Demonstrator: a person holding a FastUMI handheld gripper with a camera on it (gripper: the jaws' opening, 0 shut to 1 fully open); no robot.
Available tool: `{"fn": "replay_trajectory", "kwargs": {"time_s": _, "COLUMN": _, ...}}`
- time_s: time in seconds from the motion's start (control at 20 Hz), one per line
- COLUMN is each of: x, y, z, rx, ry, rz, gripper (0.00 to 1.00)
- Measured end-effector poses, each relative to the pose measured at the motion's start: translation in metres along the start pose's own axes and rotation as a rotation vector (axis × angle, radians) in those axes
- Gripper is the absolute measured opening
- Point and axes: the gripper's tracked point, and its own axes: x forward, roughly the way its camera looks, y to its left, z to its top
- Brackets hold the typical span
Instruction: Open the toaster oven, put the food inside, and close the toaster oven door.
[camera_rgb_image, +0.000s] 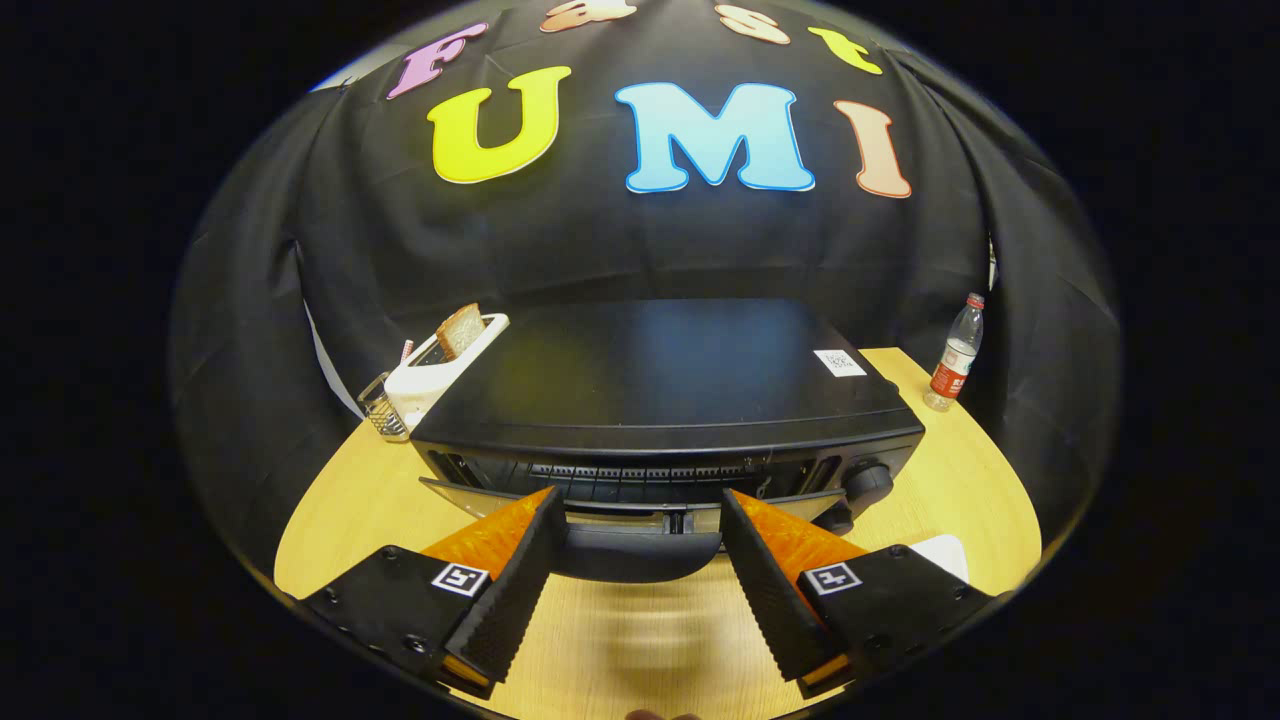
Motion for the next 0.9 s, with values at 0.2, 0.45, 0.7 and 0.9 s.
{"fn": "replay_trajectory", "kwargs": {"time_s": 0.2, "x": -0.012, "y": 0.0, "z": -0.018, "rx": -0.006, "ry": 0.022, "rz": -0.007, "gripper": 0.98}}
{"fn": "replay_trajectory", "kwargs": {"time_s": 0.45, "x": -0.024, "y": 0.0, "z": -0.039, "rx": -0.032, "ry": 0.067, "rz": 0.023, "gripper": 0.97}}
{"fn": "replay_trajectory", "kwargs": {"time_s": 0.7, "x": -0.035, "y": -0.004, "z": -0.074, "rx": -0.128, "ry": 0.113, "rz": 0.019, "gripper": 0.97}}
{"fn": "replay_trajectory", "kwargs": {"time_s": 0.9, "x": -0.037, "y": -0.004, "z": -0.132, "rx": -0.15, "ry": 0.251, "rz": 0.061, "gripper": 0.97}}
